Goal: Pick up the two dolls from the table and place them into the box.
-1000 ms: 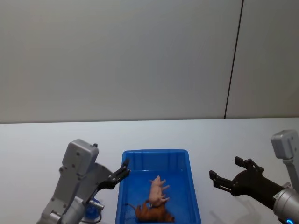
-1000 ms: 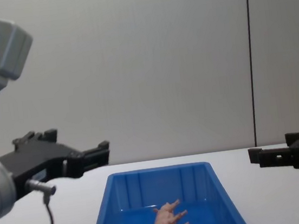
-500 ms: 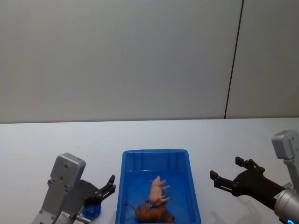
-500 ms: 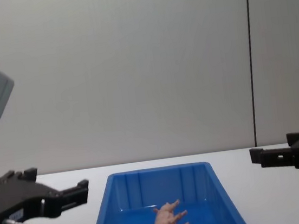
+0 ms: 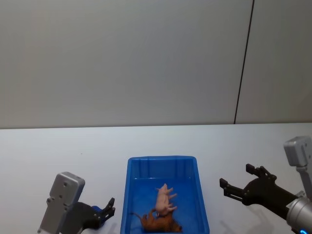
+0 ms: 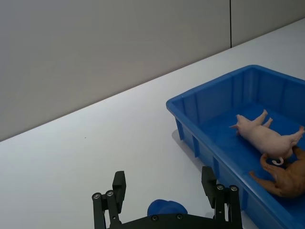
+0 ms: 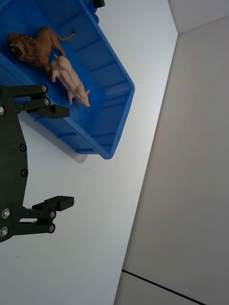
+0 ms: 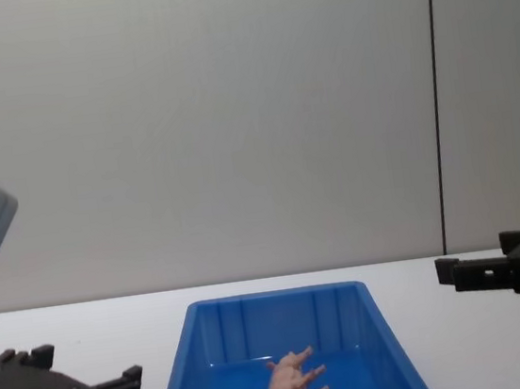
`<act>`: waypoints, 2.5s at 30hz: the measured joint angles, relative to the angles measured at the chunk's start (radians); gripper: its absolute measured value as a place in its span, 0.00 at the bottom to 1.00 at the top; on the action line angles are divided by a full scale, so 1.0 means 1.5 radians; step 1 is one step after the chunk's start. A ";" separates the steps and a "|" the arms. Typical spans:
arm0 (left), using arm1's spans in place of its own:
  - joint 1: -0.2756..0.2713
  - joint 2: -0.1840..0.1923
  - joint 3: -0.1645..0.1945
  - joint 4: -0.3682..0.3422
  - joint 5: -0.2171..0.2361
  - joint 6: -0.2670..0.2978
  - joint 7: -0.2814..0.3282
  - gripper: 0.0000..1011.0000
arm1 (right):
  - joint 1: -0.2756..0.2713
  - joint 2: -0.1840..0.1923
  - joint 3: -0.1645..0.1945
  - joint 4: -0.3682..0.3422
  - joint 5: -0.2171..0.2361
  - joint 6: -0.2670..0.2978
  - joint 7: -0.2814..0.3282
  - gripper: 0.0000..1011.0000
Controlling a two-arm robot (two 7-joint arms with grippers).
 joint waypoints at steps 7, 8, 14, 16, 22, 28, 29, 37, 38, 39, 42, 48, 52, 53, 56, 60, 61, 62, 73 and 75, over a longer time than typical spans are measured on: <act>0.004 0.001 -0.002 0.009 -0.008 0.001 -0.011 0.99 | 0.000 0.000 0.000 0.000 0.000 0.000 0.000 0.99; 0.005 0.001 -0.002 0.011 -0.011 0.001 -0.014 0.99 | 0.000 0.000 0.000 0.000 0.000 0.000 0.000 0.99; 0.009 0.001 -0.004 0.020 -0.022 0.002 -0.025 0.99 | 0.000 0.000 0.000 0.000 0.000 0.000 0.000 0.99; 0.010 0.001 -0.005 0.023 -0.024 0.002 -0.029 0.99 | 0.000 0.000 0.000 0.000 0.000 0.000 0.000 0.99; 0.008 -0.004 -0.006 0.040 -0.031 0.002 -0.044 0.99 | 0.000 0.000 0.000 0.000 0.000 0.000 0.000 0.99; -0.001 -0.013 -0.006 0.062 -0.034 0.001 -0.061 0.99 | 0.000 0.000 0.000 0.000 0.000 0.000 0.000 0.99; -0.004 -0.015 -0.006 0.067 -0.034 0.001 -0.066 0.99 | 0.000 0.000 0.000 0.000 0.000 0.000 0.000 0.99; -0.021 -0.029 -0.005 0.095 -0.029 0.005 -0.086 0.87 | 0.000 0.000 0.000 0.000 0.000 0.000 0.000 0.99; -0.022 -0.030 -0.005 0.097 -0.028 0.005 -0.088 0.85 | 0.000 0.000 0.000 0.000 0.000 0.000 0.000 0.99; -0.024 -0.031 -0.005 0.099 -0.027 0.006 -0.089 0.84 | 0.000 0.000 0.000 0.000 0.000 0.000 0.000 0.99; -0.030 -0.036 -0.005 0.109 -0.023 0.008 -0.095 0.73 | 0.000 0.000 0.000 0.000 0.000 0.000 0.000 0.99; -0.035 -0.040 -0.006 0.116 -0.019 0.011 -0.100 0.56 | 0.000 0.000 0.000 0.000 0.000 0.000 0.000 0.99; -0.036 -0.040 -0.007 0.115 -0.016 0.014 -0.100 0.46 | 0.000 0.000 0.000 0.000 0.000 0.000 0.000 0.99; -0.036 -0.039 -0.008 0.113 -0.016 0.014 -0.100 0.44 | 0.000 0.000 0.000 0.000 0.000 0.000 0.000 0.99; -0.036 -0.037 -0.010 0.104 -0.013 0.014 -0.099 0.42 | 0.000 0.000 0.000 0.000 0.000 0.000 0.000 0.99; -0.035 -0.032 -0.015 0.084 -0.005 0.014 -0.093 0.39 | 0.000 0.000 0.000 0.000 0.000 0.000 0.000 0.99; -0.035 -0.031 -0.017 0.079 -0.003 0.013 -0.092 0.38 | 0.000 0.000 0.000 0.000 0.000 0.000 0.000 0.99; -0.035 -0.031 -0.018 0.075 -0.001 0.013 -0.091 0.38 | 0.000 0.000 0.000 0.000 0.000 0.000 0.000 0.99; -0.053 -0.033 -0.026 0.018 0.030 -0.001 -0.091 0.31 | 0.000 0.000 0.000 0.000 0.000 0.000 0.000 0.99; -0.059 -0.039 -0.026 0.012 0.036 -0.006 -0.099 0.30 | 0.000 0.000 0.000 0.000 0.000 0.000 0.000 0.99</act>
